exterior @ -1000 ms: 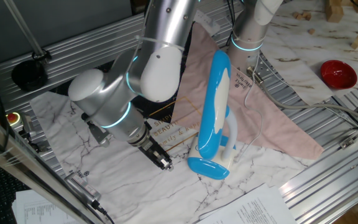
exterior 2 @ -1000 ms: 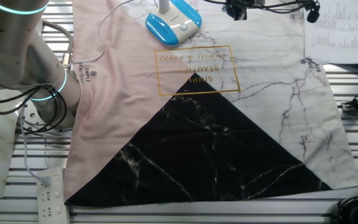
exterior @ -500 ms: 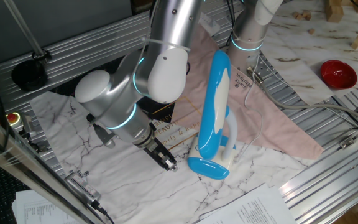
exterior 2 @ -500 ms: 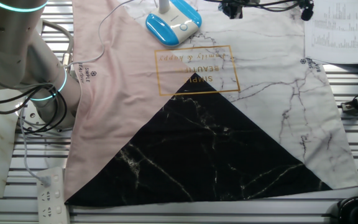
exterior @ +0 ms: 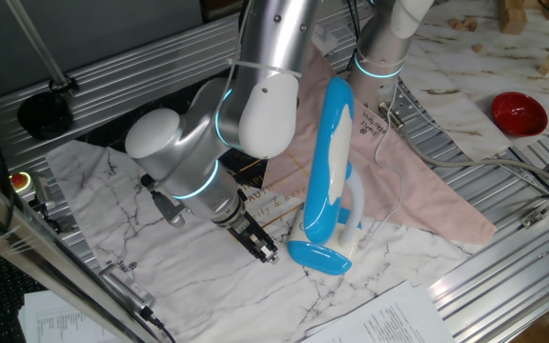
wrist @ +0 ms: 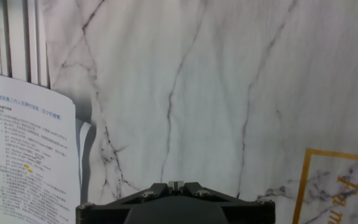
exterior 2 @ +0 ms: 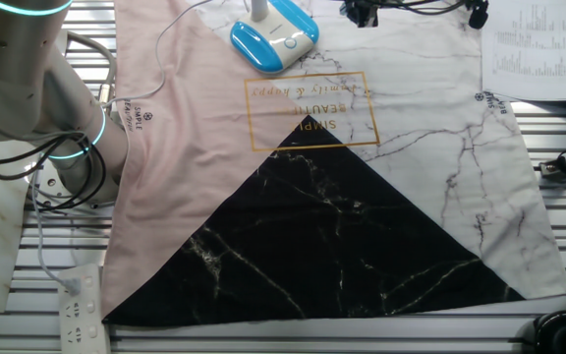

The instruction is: Turn on the desk lamp by pressing the button

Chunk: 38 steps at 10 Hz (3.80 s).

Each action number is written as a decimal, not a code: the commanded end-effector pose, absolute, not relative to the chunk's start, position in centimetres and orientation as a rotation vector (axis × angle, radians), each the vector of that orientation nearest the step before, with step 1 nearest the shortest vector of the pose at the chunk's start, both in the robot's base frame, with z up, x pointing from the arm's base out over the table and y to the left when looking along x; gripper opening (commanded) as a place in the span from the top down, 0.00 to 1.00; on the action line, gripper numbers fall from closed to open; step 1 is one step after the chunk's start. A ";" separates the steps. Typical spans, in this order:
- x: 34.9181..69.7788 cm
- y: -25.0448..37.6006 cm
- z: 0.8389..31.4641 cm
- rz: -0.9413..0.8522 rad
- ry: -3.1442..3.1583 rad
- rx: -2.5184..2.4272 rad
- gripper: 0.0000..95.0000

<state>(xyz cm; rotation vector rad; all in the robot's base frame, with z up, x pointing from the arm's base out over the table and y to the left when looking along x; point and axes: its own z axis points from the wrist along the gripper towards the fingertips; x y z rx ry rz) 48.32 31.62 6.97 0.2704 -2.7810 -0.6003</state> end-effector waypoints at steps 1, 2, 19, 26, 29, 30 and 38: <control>48.2 31.6 7.0 -0.601 -2.781 0.272 1.00; 48.2 31.6 7.0 -0.601 -2.781 0.272 1.00; 48.2 31.6 7.0 -0.448 -2.839 -0.106 1.00; 48.1 31.4 7.1 -0.518 -2.881 -0.038 1.00; 47.6 29.7 8.2 -0.571 -2.882 0.163 1.00; 47.2 28.7 8.9 -0.574 -2.858 0.206 1.00; 44.7 24.1 8.3 -0.564 -2.812 0.327 1.00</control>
